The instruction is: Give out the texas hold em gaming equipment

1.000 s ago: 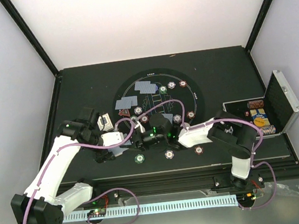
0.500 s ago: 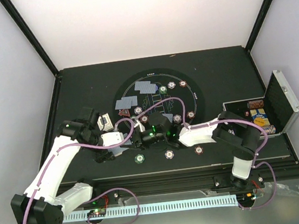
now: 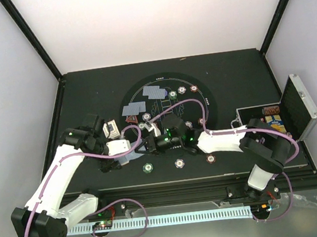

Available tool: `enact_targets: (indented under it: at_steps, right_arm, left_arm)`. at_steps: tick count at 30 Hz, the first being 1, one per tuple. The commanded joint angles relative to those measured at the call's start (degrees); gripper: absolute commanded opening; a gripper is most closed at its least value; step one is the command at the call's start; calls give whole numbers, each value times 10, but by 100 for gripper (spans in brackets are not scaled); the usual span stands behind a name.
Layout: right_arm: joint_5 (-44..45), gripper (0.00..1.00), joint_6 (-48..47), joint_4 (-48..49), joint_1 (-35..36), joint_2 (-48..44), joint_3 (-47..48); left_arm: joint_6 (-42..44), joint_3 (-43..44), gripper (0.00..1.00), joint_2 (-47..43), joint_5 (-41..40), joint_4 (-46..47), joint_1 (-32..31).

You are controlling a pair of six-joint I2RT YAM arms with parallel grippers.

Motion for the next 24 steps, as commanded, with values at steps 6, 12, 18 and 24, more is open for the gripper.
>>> enact_targets:
  at_steps: [6,12,18,24]
  right_arm:
    - [-16,1,-84,-129,-66,-74,-4]
    - [44,1,-313,-408,-147,-77,123]
    - [420,1,-586,-705,-154,78,387]
    - [691,1,-680,-714,-152,209,505]
  left_arm:
    - [6,7,2,-8,8,-1,2]
    - [6,7,2,-9,6,-2,2]
    - [4,10,2,-8,4,-2,2]
    - [-1,13,2,-2,11,-1,2]
